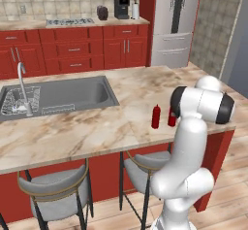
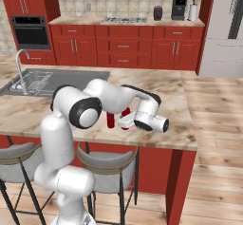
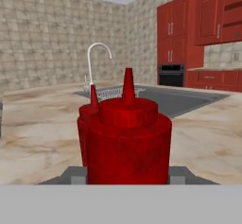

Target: The dining table condiment station is running low on ketchup. Refill the condiment station by opening the cabinet and taking the ketchup from the cabinet and placing it on the dining table.

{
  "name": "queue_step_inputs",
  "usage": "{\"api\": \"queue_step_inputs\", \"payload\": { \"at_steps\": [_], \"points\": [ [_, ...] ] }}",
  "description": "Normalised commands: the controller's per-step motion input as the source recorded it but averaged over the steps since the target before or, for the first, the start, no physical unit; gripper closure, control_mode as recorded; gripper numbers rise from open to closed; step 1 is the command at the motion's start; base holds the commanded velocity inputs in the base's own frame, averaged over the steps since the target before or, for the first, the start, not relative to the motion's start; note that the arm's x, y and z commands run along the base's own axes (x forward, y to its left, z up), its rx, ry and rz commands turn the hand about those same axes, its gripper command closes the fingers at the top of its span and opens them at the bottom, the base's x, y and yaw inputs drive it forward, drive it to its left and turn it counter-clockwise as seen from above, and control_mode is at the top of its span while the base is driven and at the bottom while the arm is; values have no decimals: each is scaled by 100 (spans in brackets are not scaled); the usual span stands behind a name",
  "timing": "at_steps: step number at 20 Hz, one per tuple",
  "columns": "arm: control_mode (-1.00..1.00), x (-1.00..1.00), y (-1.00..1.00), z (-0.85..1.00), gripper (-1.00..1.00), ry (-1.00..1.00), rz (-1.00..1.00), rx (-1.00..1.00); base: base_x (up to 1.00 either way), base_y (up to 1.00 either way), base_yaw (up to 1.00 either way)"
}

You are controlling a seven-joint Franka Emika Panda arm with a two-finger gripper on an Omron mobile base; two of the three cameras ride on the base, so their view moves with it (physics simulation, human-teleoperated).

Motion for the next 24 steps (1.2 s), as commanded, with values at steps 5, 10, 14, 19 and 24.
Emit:
{"api": "queue_step_inputs", "payload": {
  "at_steps": [5,10,14,19,24],
  "points": [
    [-100,32,0,-15,100,0,0,0,0,0,0],
    [-100,35,2,-12,100,0,0,0,0,0,0],
    [-100,31,1,-16,100,0,0,0,0,0,0],
    [-100,20,0,-24,100,0,0,0,0,0,0],
    [-100,8,0,-41,100,0,0,0,0,0,0]
  ]
}}
